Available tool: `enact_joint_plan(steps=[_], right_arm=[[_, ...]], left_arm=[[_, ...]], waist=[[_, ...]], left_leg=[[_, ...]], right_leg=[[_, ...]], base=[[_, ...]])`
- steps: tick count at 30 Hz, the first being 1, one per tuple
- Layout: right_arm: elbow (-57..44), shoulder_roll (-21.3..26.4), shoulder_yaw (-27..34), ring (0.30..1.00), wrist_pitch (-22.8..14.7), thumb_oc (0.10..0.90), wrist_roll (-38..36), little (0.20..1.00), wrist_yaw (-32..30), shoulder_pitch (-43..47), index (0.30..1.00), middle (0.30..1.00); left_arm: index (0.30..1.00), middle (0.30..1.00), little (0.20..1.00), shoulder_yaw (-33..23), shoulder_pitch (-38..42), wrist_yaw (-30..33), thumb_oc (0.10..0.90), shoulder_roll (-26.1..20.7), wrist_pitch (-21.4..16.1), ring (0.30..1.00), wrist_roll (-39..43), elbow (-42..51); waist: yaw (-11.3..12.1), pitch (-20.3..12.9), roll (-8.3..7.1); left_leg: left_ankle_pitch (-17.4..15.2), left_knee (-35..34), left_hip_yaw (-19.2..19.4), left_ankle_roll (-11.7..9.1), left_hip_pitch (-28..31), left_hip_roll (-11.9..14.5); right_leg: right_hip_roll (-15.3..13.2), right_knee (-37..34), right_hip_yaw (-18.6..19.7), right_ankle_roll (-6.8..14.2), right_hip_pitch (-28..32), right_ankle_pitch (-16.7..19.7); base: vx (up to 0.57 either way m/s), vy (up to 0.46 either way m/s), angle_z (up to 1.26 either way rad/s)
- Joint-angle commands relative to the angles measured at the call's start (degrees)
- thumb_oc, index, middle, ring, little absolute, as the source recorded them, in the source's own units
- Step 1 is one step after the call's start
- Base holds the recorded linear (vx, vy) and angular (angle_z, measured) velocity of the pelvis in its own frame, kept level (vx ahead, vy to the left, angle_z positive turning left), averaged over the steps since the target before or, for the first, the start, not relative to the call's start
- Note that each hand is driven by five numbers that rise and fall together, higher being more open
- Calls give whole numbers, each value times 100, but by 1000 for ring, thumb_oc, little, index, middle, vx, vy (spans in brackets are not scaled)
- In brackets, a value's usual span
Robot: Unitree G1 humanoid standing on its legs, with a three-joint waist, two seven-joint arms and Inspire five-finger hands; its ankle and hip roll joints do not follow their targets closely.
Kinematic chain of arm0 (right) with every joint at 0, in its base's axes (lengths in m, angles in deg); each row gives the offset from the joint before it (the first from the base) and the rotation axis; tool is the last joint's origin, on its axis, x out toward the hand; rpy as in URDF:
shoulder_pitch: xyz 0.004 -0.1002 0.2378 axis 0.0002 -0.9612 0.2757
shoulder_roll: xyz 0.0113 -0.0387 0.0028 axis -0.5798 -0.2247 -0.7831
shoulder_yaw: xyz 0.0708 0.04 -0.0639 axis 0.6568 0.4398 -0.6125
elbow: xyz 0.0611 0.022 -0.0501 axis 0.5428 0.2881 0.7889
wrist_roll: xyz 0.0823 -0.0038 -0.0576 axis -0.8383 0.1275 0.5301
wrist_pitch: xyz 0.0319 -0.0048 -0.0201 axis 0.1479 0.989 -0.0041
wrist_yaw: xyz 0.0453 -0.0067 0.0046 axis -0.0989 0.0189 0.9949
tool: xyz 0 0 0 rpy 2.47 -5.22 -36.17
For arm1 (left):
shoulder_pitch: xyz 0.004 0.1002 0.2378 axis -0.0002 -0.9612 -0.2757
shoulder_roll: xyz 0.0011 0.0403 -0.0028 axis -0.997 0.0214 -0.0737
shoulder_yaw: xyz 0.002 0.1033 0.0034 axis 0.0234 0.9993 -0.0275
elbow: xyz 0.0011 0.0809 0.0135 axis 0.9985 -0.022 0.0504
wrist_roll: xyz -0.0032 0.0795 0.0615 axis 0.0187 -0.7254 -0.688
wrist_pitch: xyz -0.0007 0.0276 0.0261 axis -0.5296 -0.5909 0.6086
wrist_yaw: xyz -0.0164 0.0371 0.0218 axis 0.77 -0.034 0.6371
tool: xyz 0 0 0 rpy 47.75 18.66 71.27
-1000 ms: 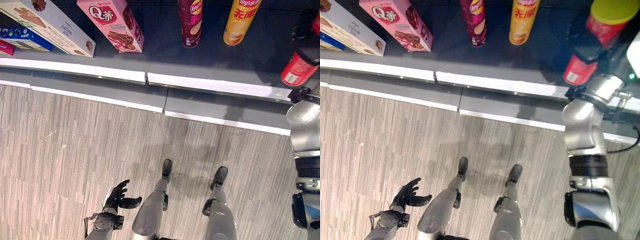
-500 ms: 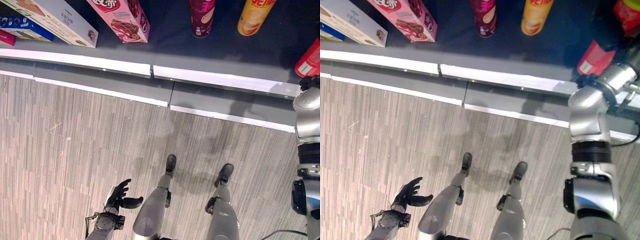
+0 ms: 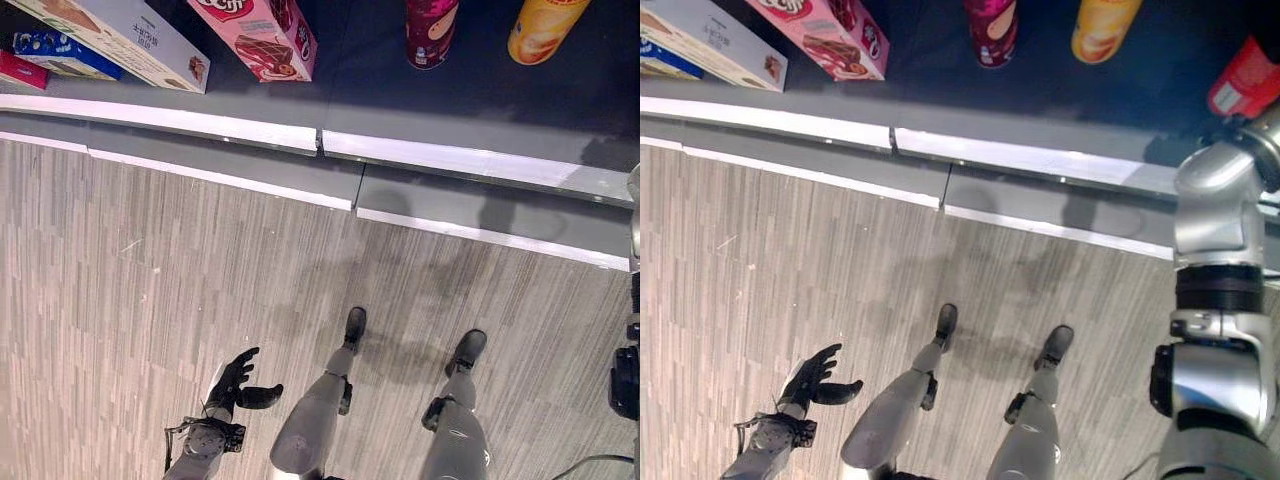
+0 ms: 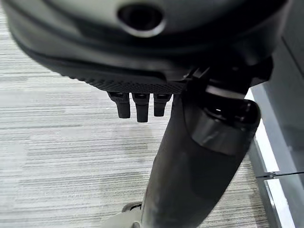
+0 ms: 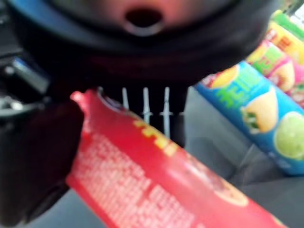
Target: Put the goods on the table back onto the shelves and tidy them up.
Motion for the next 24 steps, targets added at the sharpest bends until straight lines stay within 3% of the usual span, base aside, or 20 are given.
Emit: enact_joint_plan(steps=[1, 14, 15, 16, 17, 24], right_arm=[[-204, 1260, -410, 300, -229, 400, 196, 300, -457, 909, 300, 300], [-60, 1373, -469, 300, -249, 400, 79, 300, -477, 974, 300, 300], [-55, 1347, -457, 418, -237, 478, 73, 418, -486, 967, 418, 418], [-68, 1319, -445, 782, -224, 722, 83, 782, -488, 947, 782, 782], [-72, 1303, -421, 900, -211, 800, 85, 900, -485, 915, 900, 900], [-180, 1087, -135, 900, -224, 800, -44, 900, -592, 637, 900, 900]], left_arm=[[900, 900, 900, 358, -180, 140, 800, -483, -118, 900, 108, 71], [900, 900, 900, 315, -145, 114, 800, -617, -169, 900, 132, 227], [900, 900, 900, 310, -140, 111, 800, -628, -165, 900, 117, 241], [900, 900, 900, 307, -133, 105, 800, -640, -166, 900, 96, 239], [900, 900, 900, 304, -134, 104, 800, -640, -160, 900, 92, 241], [900, 900, 900, 307, -91, 129, 800, -713, -122, 900, 19, 305]], waist=[[43, -254, 289], [11, -286, 365], [3, -291, 370], [0, -298, 376], [-5, -299, 377], [-82, -305, 302]], left_leg=[[-324, 7, -243, -290, 73, 402], [-288, 7, -280, -317, -47, 362], [-292, 7, -277, -313, -49, 359], [-304, 11, -267, -313, -35, 359], [-307, 11, -267, -312, -31, 359], [-379, 58, -234, -304, 43, 374]], right_leg=[[-432, 911, 555, 489, -632, -246], [-415, 978, 675, 449, -773, -321], [-412, 974, 685, 448, -770, -324], [-414, 962, 692, 450, -755, -323], [-417, 956, 686, 450, -747, -321], [-403, 886, 714, 454, -610, -327]], base=[[18, -51, 2], [4, -19, 2], [0, 0, 0], [0, 0, 0], [0, 0, 0], [-7, -3, 2]])
